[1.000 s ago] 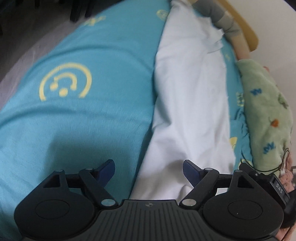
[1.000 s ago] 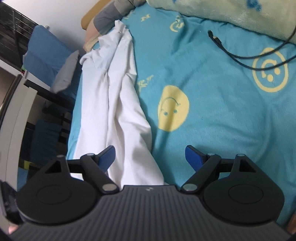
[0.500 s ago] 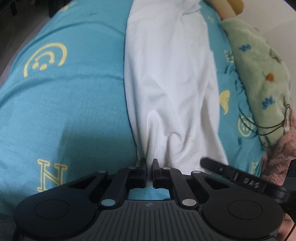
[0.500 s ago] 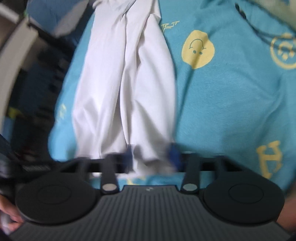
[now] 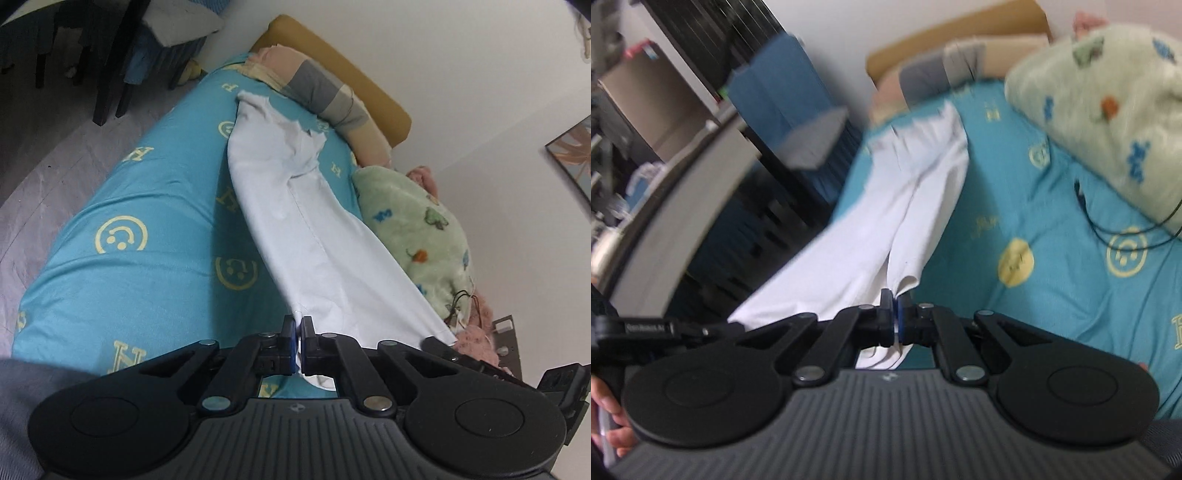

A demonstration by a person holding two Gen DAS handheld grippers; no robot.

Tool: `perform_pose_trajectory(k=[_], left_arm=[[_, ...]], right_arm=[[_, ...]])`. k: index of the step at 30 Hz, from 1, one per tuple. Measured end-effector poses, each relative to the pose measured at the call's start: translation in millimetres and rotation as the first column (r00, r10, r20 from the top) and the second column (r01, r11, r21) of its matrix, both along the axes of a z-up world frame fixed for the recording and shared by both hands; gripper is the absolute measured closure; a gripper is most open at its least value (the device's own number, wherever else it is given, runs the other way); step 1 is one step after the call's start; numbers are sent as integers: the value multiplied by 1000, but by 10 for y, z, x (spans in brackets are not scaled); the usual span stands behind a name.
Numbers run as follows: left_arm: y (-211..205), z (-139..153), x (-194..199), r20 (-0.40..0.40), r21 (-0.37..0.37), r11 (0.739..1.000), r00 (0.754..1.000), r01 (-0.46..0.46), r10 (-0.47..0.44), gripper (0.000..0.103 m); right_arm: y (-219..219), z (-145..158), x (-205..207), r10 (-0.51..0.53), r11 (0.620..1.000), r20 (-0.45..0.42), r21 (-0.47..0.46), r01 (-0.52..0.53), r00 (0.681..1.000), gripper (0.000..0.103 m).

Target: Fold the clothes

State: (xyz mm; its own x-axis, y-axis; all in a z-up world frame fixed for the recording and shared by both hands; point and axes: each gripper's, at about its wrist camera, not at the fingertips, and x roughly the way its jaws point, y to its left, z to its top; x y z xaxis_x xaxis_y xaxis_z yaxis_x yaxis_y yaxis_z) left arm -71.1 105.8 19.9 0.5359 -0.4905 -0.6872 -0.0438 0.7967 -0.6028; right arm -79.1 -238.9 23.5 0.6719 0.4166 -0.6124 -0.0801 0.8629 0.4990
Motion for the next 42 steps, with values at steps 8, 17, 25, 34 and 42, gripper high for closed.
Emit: perform_pose_trajectory(k=[8, 17, 25, 34, 42], left_arm=[[208, -243, -886, -2, -42, 998, 999, -40, 40, 101], [176, -43, -328, 49, 28, 998, 997, -65, 63, 101], [-120, 151, 767, 194, 170, 981, 979, -94, 60, 101], [-405, -135, 1908, 327, 311, 943, 945, -123, 16, 101], [-542, -916, 2806, 383, 405, 900, 924, -163, -5, 101]], right_arm=[[-3, -285, -798, 16, 999, 5, 29, -16, 1000, 98], [5, -217, -386, -19, 999, 49, 36, 17, 999, 98], [19, -260, 563, -101, 995, 135, 4, 101, 986, 98], [-47, -608, 1572, -134, 982, 264, -92, 163, 955, 97], [42, -1266, 2588, -84, 974, 270, -180, 135, 959, 97]])
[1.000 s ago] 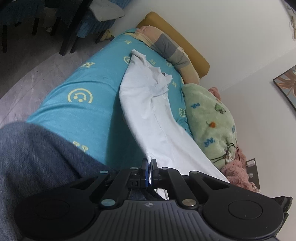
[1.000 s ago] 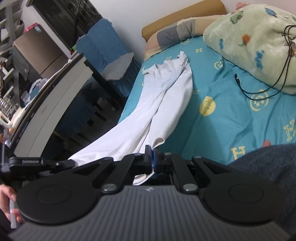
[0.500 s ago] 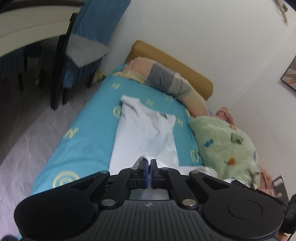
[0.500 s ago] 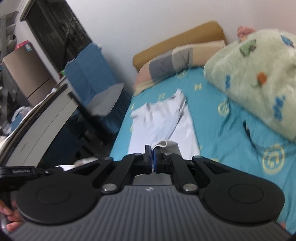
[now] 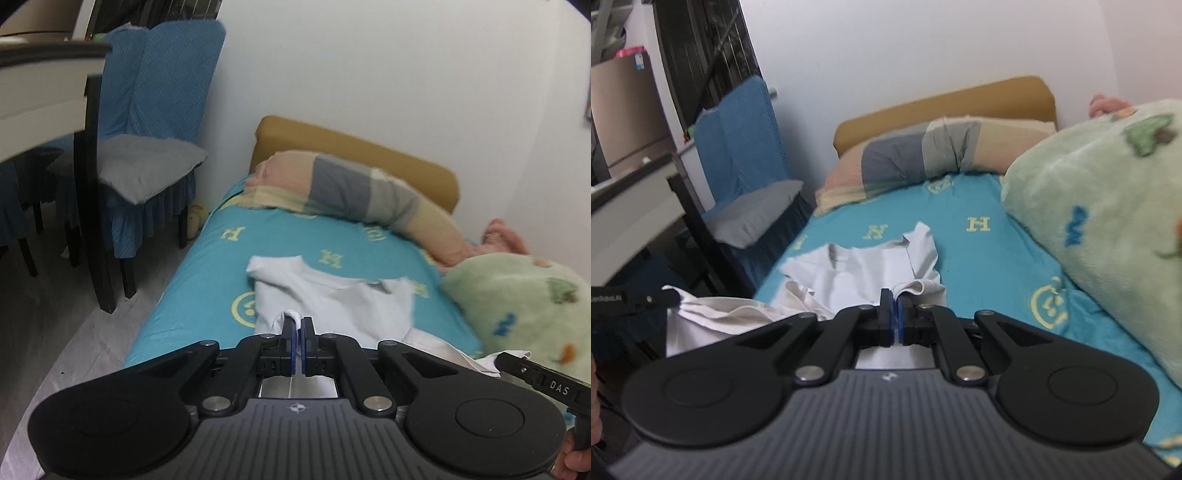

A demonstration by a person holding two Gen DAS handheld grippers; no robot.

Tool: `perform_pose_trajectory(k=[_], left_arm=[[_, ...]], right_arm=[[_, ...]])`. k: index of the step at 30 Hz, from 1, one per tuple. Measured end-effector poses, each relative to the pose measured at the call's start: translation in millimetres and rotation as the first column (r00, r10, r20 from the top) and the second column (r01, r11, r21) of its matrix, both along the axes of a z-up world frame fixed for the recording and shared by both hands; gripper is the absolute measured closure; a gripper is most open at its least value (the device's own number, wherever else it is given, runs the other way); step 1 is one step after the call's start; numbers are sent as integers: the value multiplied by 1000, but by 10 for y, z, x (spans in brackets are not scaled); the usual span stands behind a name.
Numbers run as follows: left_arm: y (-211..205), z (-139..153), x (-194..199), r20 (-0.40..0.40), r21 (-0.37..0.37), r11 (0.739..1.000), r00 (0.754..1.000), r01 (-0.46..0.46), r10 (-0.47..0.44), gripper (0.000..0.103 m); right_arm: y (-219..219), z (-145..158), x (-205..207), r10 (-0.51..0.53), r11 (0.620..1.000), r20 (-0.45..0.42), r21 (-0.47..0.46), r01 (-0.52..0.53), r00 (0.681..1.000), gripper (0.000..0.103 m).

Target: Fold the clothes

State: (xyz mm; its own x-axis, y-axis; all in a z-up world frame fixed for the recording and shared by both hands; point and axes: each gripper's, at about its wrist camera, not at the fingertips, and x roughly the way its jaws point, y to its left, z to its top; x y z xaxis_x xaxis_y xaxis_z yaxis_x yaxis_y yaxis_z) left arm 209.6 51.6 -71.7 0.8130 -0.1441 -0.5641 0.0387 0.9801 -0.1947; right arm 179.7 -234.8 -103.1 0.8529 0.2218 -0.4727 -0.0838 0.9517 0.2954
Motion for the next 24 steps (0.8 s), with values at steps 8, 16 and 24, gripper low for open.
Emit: perform_pose_trajectory(k=[8, 16, 24], left_arm=[[28, -776, 349, -39, 115, 993, 999, 27, -23, 98], [-135, -372, -53, -25, 155, 986, 998, 59, -56, 38], [-386, 352, -930, 71, 133, 989, 994, 72, -82, 13]], right_arm=[[24, -677, 491, 3, 1000, -95, -1, -3, 995, 95], [42, -399, 350, 40, 999, -148, 8, -39, 988, 68], [160, 393, -528, 95, 995, 27, -22, -95, 995, 29]])
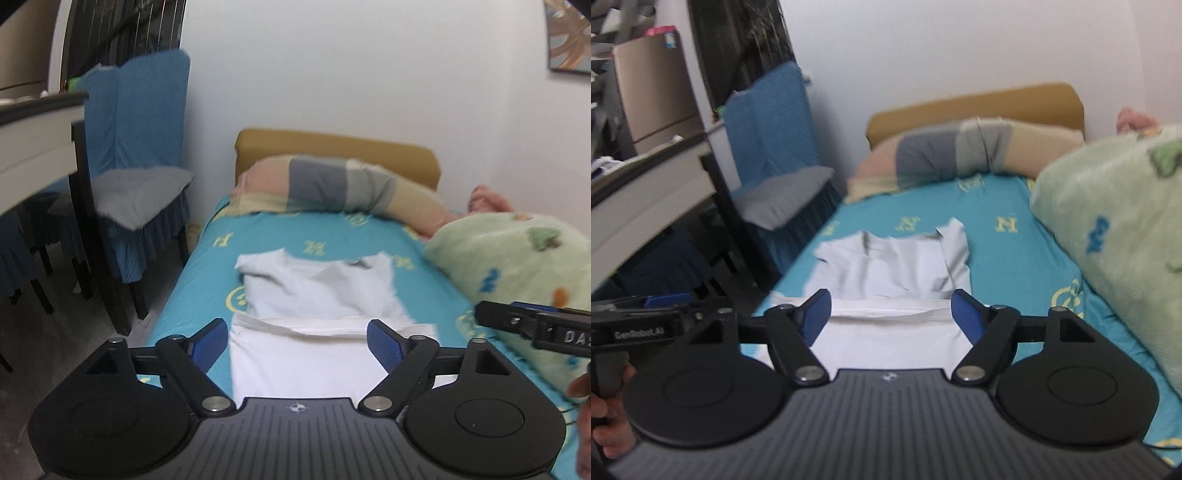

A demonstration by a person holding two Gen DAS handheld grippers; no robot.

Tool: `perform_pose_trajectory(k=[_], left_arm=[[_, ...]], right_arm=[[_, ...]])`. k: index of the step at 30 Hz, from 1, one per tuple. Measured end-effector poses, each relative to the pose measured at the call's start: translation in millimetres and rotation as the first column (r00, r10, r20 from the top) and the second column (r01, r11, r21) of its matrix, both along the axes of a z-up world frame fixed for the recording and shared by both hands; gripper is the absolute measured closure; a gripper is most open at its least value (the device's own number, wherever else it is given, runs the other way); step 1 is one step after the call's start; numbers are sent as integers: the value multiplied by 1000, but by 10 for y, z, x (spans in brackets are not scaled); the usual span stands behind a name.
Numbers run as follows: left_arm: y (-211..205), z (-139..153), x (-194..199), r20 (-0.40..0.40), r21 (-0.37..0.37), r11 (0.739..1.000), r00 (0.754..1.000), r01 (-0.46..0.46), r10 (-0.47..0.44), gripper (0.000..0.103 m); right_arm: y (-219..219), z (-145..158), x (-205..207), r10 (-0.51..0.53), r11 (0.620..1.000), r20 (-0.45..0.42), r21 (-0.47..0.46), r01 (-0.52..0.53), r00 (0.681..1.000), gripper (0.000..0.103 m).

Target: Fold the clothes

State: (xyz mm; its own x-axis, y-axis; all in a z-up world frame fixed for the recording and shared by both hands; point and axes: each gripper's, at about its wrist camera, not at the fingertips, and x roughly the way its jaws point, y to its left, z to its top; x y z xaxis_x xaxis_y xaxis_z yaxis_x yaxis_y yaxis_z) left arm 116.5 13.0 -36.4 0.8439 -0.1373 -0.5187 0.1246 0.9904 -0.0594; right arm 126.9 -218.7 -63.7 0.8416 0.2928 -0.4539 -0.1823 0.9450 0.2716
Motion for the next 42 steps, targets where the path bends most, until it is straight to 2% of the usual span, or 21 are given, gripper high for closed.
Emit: perform_pose_trajectory(k=[2, 6, 9, 12, 16, 20, 22, 27, 30, 32, 34, 36, 39, 40, 41, 42], left_arm=[[-59, 150, -245, 35, 4, 1000, 999, 12, -12, 8], [-161, 323, -682, 91, 58, 998, 996, 19, -24, 8], [-140, 290, -998, 141, 45, 999, 990, 5, -11, 5], [-88, 125, -1236, 160, 21, 1000, 987, 13, -16, 5], [-66, -92, -1340, 105, 29, 1000, 994, -6, 3, 5], [-45, -167, -1281, 45, -3, 1000, 999, 5, -5, 5], [-29, -208, -1248, 12, -25, 1000, 1000, 9, -8, 5], [162, -406, -1083, -156, -183, 983, 988, -32, 3, 5], [311, -558, -971, -259, -287, 954, 966, -88, 12, 5], [406, -691, -888, -335, -358, 924, 942, -135, 8, 5], [495, -860, -805, -412, -427, 885, 911, -187, -7, 5], [580, -1059, -705, -486, -492, 834, 874, -249, -26, 5], [708, -1370, -561, -566, -568, 749, 823, -341, -54, 8], [748, -1470, -515, -587, -588, 719, 807, -371, -64, 9], [791, -1548, -472, -600, -606, 691, 797, -395, -70, 10], [838, -1573, -435, -592, -624, 667, 803, -406, -65, 10]], right_arm=[[6, 142, -224, -1, 1000, 26, -2, 2, 1000, 29], [-3, 339, -667, -23, 1000, 67, -14, 24, 997, 29], [-48, 323, -1080, -54, 999, 84, -1, 55, 995, 29], [-74, 196, -1353, -50, 998, 92, -40, 54, 994, 29], [-93, 162, -1394, -69, 998, 71, -7, 69, 995, 29], [-3, 163, -1345, -64, 997, 110, -36, 69, 992, 29], [42, 112, -1330, -54, 997, 91, -46, 58, 994, 29], [120, 12, -1321, -47, 997, 44, -67, 50, 998, 29], [107, -37, -1297, -65, 997, -1, -49, 65, 998, 29], [70, -107, -1253, -79, 997, -55, -8, 79, 995, 29], [-9, -225, -1187, -87, 993, -139, 69, 97, 986, 29], [-111, -385, -1104, -79, 973, -245, 193, 128, 966, 28], [-224, -724, -1006, -31, 882, -385, 423, 206, 922, 28], [-233, -838, -975, -23, 850, -428, 467, 243, 903, 28], [-227, -939, -948, -19, 826, -459, 494, 273, 888, 28], [-220, -1039, -923, -15, 800, -488, 518, 303, 873, 28]])
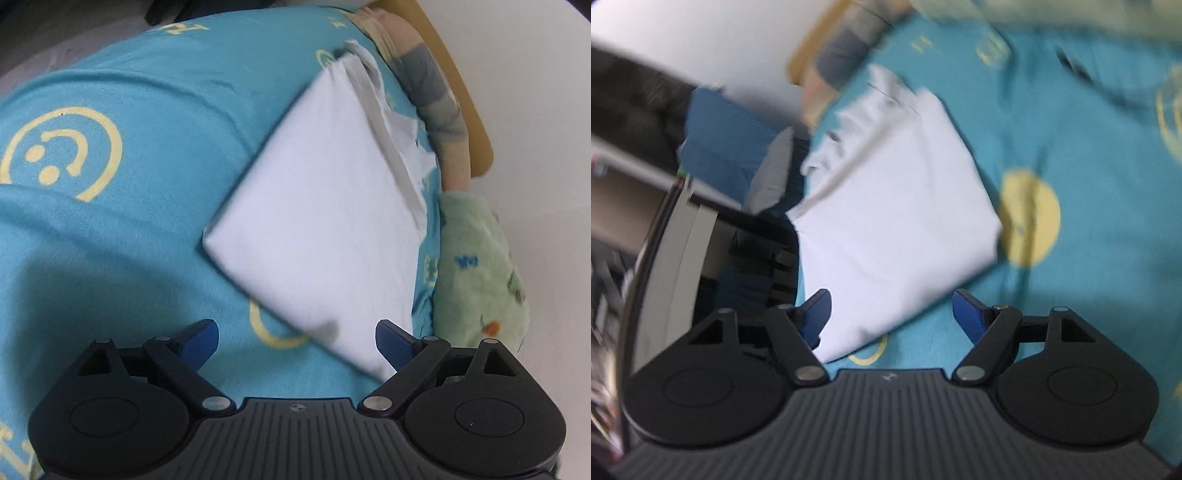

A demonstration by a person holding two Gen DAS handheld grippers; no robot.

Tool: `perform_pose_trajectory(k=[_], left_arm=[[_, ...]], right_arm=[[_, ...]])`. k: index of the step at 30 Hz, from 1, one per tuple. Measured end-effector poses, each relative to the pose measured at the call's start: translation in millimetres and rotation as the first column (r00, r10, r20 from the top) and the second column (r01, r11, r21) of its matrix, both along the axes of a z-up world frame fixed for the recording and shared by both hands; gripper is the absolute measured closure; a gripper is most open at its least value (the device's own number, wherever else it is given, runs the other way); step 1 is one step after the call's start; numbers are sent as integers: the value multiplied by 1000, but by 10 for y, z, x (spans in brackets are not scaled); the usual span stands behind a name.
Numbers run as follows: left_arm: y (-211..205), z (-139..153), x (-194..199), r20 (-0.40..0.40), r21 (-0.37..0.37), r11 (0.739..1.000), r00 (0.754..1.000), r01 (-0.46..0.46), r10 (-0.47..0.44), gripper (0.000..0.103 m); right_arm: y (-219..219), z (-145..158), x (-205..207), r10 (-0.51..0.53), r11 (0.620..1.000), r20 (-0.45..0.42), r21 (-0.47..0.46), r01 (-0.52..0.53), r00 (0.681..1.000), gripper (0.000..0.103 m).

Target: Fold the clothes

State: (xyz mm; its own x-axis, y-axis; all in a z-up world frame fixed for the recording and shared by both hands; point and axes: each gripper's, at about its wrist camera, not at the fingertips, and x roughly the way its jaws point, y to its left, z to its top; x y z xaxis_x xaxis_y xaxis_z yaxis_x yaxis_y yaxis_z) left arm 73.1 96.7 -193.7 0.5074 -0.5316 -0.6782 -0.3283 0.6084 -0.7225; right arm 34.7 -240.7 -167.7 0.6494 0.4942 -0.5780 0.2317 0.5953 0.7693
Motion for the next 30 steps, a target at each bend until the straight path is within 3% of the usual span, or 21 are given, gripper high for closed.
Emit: perform_pose_trajectory(k=[3, 5, 7, 8, 10, 11, 12, 14, 18, 21, 24, 27, 30], left_arm=[[153, -47, 75, 10, -35, 997, 997, -75, 75, 18], [232, -84, 99, 10, -50, 993, 995, -103, 104, 24], [292, -121, 115, 9, -63, 991, 993, -116, 117, 38], [309, -125, 124, 13, -66, 991, 993, -113, 114, 51], [328, -126, 141, 26, -62, 993, 994, -103, 105, 72], [336, -114, 139, 36, -50, 993, 994, -103, 104, 88], [342, -98, 133, 46, -43, 994, 993, -104, 106, 97], [355, -22, 88, 80, -43, 993, 990, -111, 114, 97], [331, 360, -90, 219, -11, 995, 970, -104, 103, 99], [321, 716, -351, 337, -14, 996, 938, -83, 83, 100], [304, 1100, -669, 445, 2, 998, 894, -58, 51, 100], [228, 1337, -863, 478, -19, 998, 877, -54, 57, 100], [228, 1437, -1315, 492, -28, 999, 869, -45, 53, 100]], right_arm=[[42, -237, 63, -44, 996, -60, 72, 48, 997, 28], [51, -307, 96, -79, 994, -62, 64, 83, 995, 29], [26, -356, 134, -117, 991, -57, 62, 120, 992, 36], [-1, -371, 157, -137, 988, -51, 63, 140, 989, 39], [-40, -367, 198, -168, 985, -29, 46, 169, 985, 50], [-45, -358, 219, -167, 986, -20, 26, 168, 986, 68], [-51, -348, 241, -166, 986, -10, 7, 166, 986, 83], [-64, -288, 249, -163, 987, 31, -4, 163, 986, 92], [-95, -91, 197, -158, 987, 152, 25, 156, 976, 96], [-117, 245, 40, -175, 985, 299, 61, 164, 938, 97], [-211, 561, -260, -192, 981, 386, 62, 182, 902, 98], [-269, 829, -652, -184, 983, 443, 60, 175, 878, 98], [-328, 957, -1109, -191, 982, 470, 92, 167, 862, 98]])
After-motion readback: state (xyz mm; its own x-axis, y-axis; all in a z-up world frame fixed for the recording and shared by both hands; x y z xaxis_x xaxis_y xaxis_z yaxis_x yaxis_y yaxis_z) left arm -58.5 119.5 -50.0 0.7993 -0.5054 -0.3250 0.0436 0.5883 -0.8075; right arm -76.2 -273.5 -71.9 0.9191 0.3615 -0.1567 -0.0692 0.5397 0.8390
